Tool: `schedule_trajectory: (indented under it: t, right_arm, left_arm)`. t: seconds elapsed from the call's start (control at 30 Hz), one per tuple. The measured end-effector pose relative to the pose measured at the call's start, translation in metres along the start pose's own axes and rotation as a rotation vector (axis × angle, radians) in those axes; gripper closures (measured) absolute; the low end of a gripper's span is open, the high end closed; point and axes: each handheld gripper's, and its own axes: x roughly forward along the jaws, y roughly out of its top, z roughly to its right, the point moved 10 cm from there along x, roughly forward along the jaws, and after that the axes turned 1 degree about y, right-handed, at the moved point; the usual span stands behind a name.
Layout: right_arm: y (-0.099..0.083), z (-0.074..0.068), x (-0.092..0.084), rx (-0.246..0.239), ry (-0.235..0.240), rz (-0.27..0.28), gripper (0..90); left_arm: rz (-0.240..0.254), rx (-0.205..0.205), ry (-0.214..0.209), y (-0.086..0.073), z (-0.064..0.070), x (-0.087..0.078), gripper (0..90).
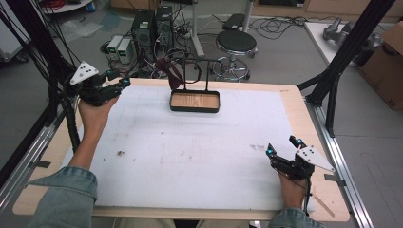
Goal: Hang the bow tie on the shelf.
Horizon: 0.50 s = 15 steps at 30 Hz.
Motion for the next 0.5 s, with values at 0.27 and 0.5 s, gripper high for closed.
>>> schedule_trajectory:
  t: [0.27,0.5]
  right_arm:
    - [0.000,0.000,0.000,0.001,0.001,-0.001,11.8]
    - [0.000,0.001,0.001,0.005,-0.001,-0.001,11.8]
  left_arm:
    - [0.017,0.022,-0.015,-0.004,0.008,-0.036,44.5]
    - [0.028,0.030,-0.021,-0.009,0.017,-0.065,40.8]
